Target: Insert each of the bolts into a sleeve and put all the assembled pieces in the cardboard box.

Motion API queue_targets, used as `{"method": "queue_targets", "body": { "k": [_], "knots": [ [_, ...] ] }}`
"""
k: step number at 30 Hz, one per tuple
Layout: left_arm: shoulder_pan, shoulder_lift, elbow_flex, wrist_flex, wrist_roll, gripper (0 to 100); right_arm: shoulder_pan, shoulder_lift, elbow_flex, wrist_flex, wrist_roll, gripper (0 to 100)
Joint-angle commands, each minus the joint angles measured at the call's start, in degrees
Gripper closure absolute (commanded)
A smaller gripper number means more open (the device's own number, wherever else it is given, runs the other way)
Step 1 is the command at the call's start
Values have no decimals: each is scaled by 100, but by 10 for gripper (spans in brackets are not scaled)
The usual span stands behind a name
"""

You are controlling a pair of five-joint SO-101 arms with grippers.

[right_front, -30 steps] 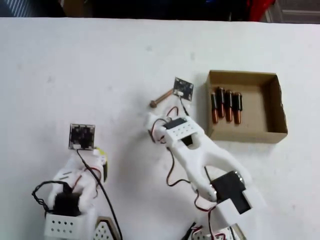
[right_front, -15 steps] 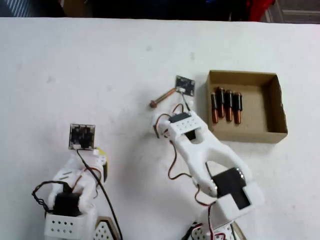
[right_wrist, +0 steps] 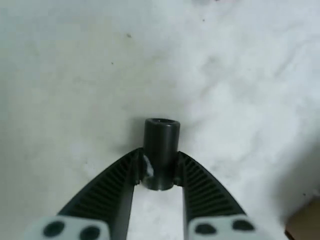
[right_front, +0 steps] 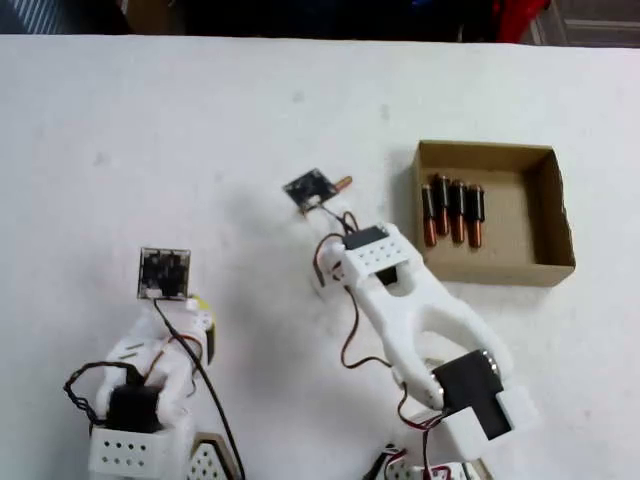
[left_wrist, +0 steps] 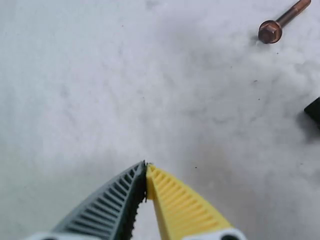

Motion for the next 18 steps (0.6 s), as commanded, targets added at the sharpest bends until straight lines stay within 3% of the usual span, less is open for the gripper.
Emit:
{"method": "queue_targets", "body": {
  "k": [1, 7, 12, 18],
  "knots": [
    [-40, -22, -9, 35, -62, 976, 57, -242, -18, 101, 308, 981],
    [-40, -22, -9, 35, -62, 976, 57, -251, -44, 163, 343, 975],
    [-40, -22, -9, 44, -62, 976, 57, -251, -62, 505, 343, 884],
    [-40, -22, -9, 44, -62, 976, 31, -207, -404, 620, 782, 909]
  ]
}}
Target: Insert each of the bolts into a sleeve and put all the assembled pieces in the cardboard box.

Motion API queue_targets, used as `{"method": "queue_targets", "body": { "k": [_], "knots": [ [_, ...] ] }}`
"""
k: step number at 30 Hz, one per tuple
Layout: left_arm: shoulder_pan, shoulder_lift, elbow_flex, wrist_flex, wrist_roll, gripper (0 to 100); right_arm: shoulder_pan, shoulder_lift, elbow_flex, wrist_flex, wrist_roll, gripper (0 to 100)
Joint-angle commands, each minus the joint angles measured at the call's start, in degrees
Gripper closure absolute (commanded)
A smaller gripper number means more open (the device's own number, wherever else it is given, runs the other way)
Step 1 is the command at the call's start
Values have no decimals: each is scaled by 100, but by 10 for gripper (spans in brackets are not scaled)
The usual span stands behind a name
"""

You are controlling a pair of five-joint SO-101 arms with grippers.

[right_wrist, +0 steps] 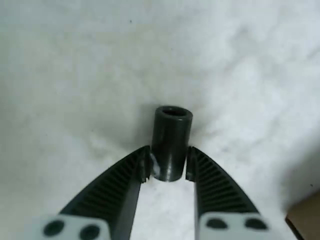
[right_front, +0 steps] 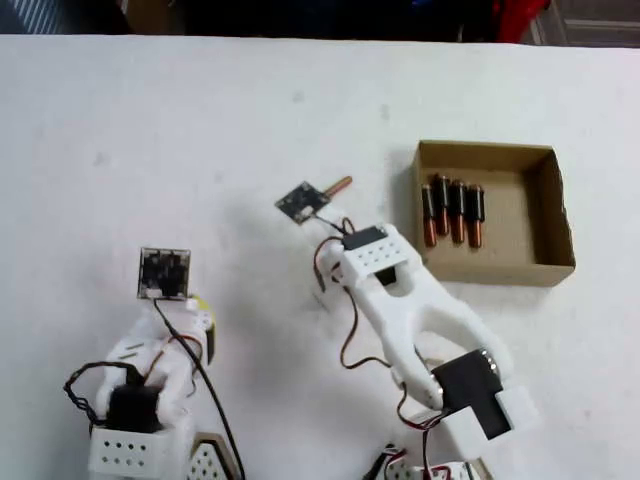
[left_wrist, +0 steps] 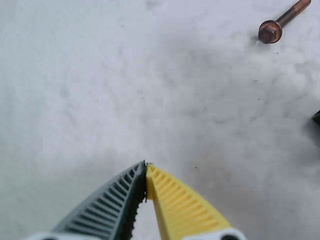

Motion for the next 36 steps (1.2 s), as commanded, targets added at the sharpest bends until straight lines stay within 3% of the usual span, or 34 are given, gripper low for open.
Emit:
{"method": "queue_targets", "body": {
  "k": [1, 11, 21, 36],
  "knots": [
    [-40, -22, -9, 44, -62, 976, 48, -198, -484, 251, 132, 908],
    [-40, -22, -9, 53, -62, 976, 57, -92, -800, 708, 185, 910],
    [-31, -22, -9, 167, -62, 976, 66, 1095, -1398, 664, 185, 911],
    [-31, -22, -9, 158, -70, 976, 22, 1103, -1495, 673, 536, 907]
  ]
}}
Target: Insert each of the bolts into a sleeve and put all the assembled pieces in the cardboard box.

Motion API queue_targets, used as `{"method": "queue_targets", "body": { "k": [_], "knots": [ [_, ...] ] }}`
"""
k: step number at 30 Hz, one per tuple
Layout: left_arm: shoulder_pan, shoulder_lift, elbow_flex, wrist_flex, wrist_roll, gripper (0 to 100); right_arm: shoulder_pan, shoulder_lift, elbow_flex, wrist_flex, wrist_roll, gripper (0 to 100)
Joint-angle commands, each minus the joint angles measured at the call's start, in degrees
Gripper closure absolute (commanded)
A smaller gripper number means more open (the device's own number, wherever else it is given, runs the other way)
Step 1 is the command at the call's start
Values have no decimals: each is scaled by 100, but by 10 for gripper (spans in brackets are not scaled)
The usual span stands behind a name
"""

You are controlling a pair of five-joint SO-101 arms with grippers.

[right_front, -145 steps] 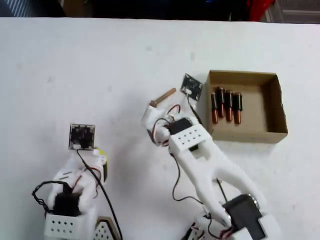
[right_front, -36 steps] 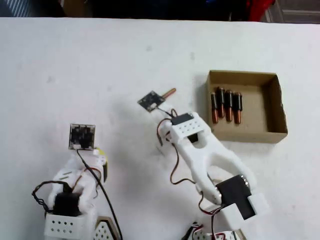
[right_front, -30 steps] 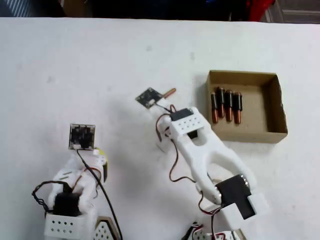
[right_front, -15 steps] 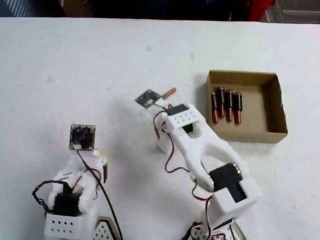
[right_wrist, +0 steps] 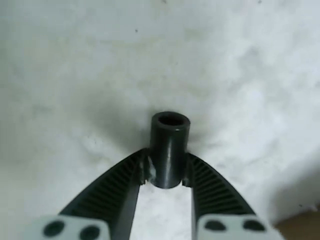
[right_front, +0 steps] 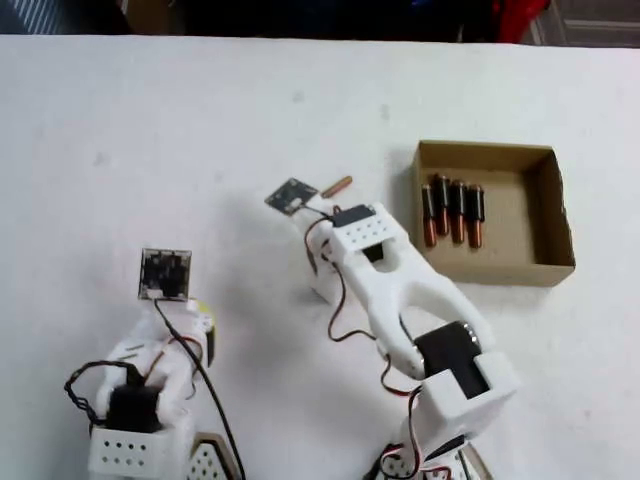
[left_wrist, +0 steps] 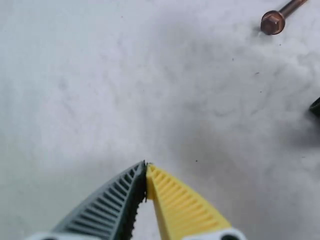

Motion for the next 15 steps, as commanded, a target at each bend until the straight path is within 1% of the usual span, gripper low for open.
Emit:
{"method": "queue_targets", "body": {
  "k": [1, 15],
  "knots": [
    [-31, -22, -9, 9, -70, 976, 4, 4, -281, -13, 105, 906],
    [-31, -22, -9, 9, -70, 976, -40, -585, -273, 215, 123, 906]
  ]
}}
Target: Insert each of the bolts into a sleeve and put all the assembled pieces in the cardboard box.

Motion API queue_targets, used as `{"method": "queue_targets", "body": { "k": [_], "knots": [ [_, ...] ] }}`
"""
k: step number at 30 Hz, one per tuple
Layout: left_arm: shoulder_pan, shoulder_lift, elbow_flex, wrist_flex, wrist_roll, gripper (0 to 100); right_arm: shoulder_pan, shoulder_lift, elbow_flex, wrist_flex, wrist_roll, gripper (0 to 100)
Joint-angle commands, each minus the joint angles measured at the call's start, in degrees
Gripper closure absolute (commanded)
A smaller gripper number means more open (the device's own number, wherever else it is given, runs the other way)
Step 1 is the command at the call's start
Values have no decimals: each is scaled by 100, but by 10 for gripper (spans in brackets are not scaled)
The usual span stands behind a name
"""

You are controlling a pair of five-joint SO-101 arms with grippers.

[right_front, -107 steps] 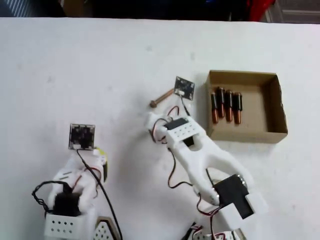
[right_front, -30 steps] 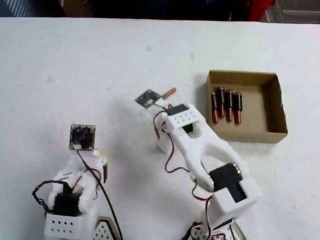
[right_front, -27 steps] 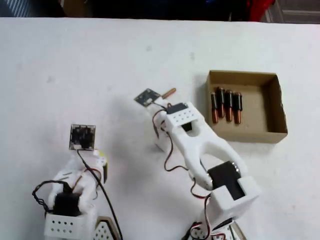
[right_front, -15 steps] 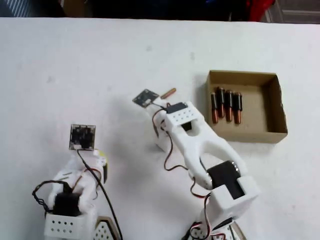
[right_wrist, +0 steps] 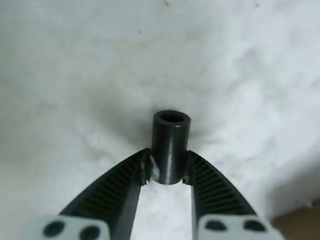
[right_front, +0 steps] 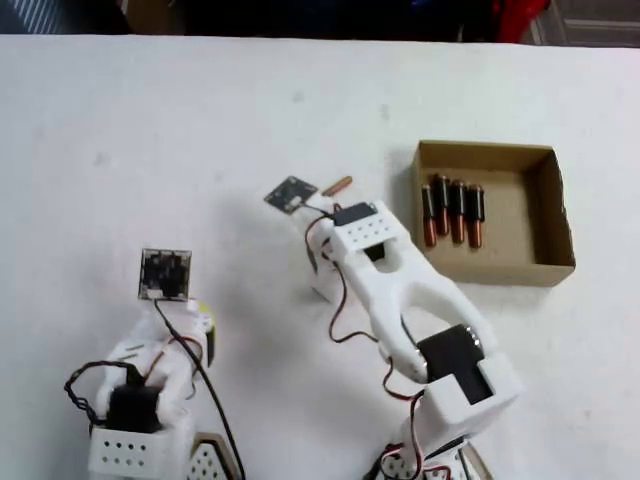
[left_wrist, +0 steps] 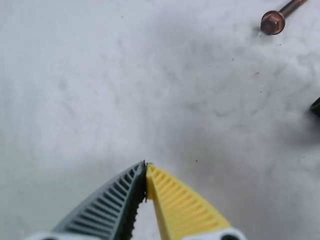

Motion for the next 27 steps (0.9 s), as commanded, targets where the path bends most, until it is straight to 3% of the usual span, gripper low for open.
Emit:
{"method": "queue_targets", "body": {
  "k": [1, 12, 24, 27],
  "knots": [
    [-31, -22, -9, 9, -70, 976, -84, -312, -281, 22, 79, 906],
    [-31, -22, -9, 9, -70, 976, -286, 110, -527, 110, 70, 838],
    [-31, -22, -9, 18, -70, 976, -259, 338, -536, 84, 70, 902],
    [-31, -22, -9, 18, -70, 976, -259, 127, -668, 110, 35, 968]
  ]
}}
